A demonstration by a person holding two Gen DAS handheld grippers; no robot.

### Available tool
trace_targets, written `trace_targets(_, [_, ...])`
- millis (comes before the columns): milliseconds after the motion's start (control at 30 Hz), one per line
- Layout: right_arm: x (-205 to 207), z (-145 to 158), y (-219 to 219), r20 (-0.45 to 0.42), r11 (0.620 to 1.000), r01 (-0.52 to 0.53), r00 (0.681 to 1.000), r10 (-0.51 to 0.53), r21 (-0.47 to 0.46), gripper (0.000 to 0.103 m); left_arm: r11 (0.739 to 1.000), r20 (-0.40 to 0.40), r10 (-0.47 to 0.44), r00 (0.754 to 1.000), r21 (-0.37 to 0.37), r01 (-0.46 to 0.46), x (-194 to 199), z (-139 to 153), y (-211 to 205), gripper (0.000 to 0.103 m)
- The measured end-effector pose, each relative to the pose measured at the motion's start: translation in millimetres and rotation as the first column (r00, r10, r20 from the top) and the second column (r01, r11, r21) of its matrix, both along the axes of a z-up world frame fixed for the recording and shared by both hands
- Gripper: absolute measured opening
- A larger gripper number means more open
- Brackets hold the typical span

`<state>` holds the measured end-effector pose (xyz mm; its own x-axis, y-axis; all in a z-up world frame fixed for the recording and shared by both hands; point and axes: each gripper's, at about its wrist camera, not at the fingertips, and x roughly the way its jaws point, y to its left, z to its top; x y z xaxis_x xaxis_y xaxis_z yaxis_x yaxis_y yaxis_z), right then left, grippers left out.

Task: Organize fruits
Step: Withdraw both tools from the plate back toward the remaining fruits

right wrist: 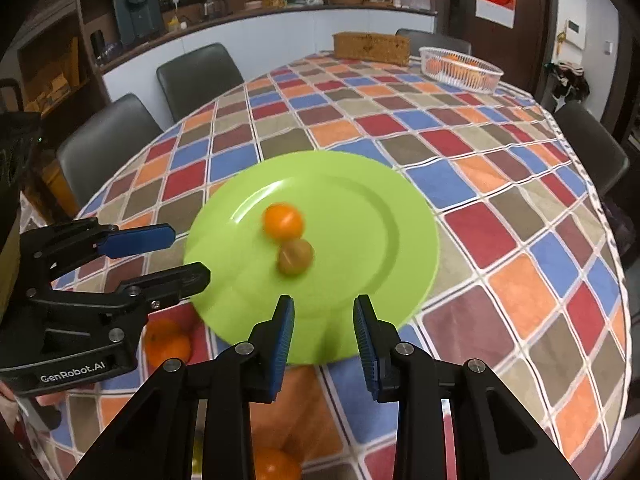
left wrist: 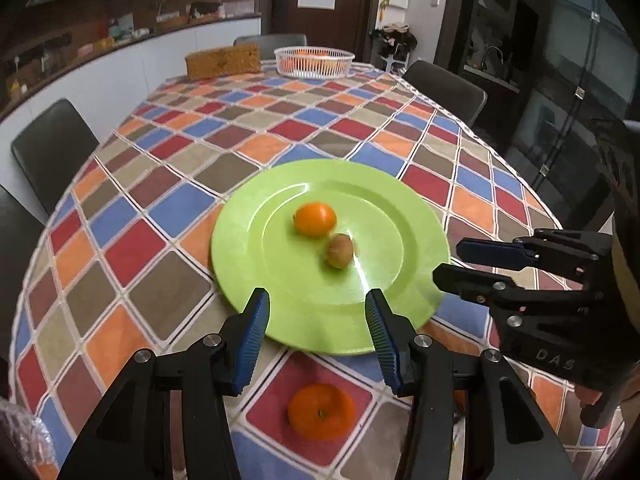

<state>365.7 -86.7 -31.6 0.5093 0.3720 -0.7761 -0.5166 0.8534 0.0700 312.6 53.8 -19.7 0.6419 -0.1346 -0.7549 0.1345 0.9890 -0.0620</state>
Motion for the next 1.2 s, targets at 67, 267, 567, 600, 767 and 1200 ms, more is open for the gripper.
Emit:
trace_targets(67, [-8,6,-4,0.008,1.0,0.002,1.0,-0.002,0.016,0.033,1.0,0.022,0.003,1.0,0.015,-0.003,-11,8,-3,0.049])
trace_targets(267, [-42,28,-19,0.067,0.998,0.02,0.997,-0.024,0.063,0.033,1.0,0.11,0.002,0.994,0.014,-0.004,-49,36,-12,0.056])
trace_targets(567, [-99,55,-39,0.146,0.993,0.047,0.987,-0.063,0.11,0.043,1.0,0.193,0.029,0.981,-0.004,-0.028,-107,59,-21,0.07])
trace_targets(600, [-104,55,-41,0.147,0.992,0.048,0.987,-0.065,0.113,0.043,0.999,0.193,0.034,0.981,-0.006,-0.033,-111,59,-22,0.071])
trace_targets(767, [-125,52,-48,0.149,0.991,0.06,0.986,-0.078,0.12,0.049,0.998,0.195,0.055,0.979,-0.019,-0.053,-134,56,-24,0.074])
trace_targets(1200, [-158,32,-69,0.147,0.988,0.129,0.979,-0.14,0.083,0.049,0.996,0.174,0.085,0.981,-0.031,-0.081,-171,28,-32,0.076])
